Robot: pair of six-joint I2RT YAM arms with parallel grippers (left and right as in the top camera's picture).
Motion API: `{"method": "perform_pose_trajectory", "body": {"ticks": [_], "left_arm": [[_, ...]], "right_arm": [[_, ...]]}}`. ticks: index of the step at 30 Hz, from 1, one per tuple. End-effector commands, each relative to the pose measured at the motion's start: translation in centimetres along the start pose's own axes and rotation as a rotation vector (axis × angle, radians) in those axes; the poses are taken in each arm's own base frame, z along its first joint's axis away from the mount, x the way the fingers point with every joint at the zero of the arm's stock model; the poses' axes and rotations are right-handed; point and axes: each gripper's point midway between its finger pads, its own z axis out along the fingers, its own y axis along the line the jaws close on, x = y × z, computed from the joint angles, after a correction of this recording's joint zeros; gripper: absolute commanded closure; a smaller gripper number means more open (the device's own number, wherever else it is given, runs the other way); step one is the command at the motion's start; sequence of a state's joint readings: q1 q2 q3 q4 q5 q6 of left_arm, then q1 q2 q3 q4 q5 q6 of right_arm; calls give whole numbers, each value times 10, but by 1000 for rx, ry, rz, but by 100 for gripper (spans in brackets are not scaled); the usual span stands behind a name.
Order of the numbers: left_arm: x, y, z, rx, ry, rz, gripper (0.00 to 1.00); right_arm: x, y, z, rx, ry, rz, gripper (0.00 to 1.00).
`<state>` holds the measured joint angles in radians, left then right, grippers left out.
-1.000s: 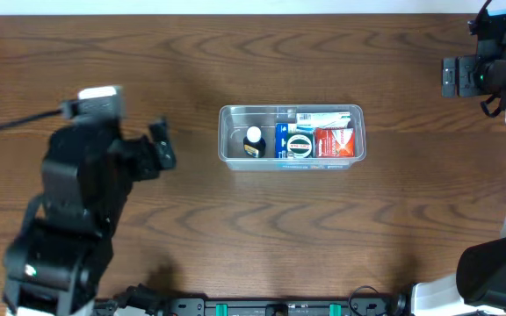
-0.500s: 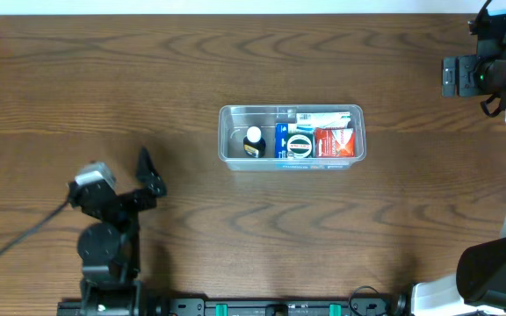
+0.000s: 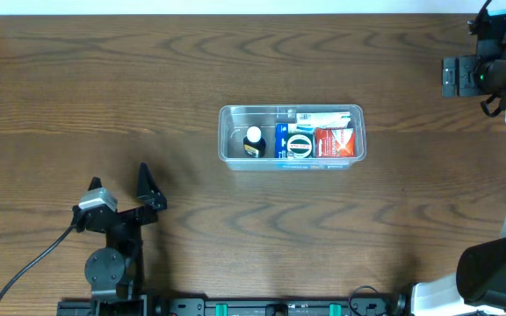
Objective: Pack container
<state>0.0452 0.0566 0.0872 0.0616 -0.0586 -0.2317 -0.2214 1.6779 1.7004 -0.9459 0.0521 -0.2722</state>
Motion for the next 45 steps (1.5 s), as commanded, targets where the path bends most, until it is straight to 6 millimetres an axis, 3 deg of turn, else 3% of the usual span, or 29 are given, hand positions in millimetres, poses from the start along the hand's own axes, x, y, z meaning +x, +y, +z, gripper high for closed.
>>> {"method": "perform_pose_trajectory", "body": {"ticks": [1, 14, 45], "left_arm": [[10, 4, 0, -5, 12, 4, 2], [57, 22, -2, -62, 149, 41, 2], [57, 21, -2, -58, 152, 54, 2]], "right_arm": [[-2, 0, -3, -1, -8, 11, 1], [-2, 0, -3, -1, -8, 11, 1], [-2, 0, -3, -1, -8, 11, 1]]}}
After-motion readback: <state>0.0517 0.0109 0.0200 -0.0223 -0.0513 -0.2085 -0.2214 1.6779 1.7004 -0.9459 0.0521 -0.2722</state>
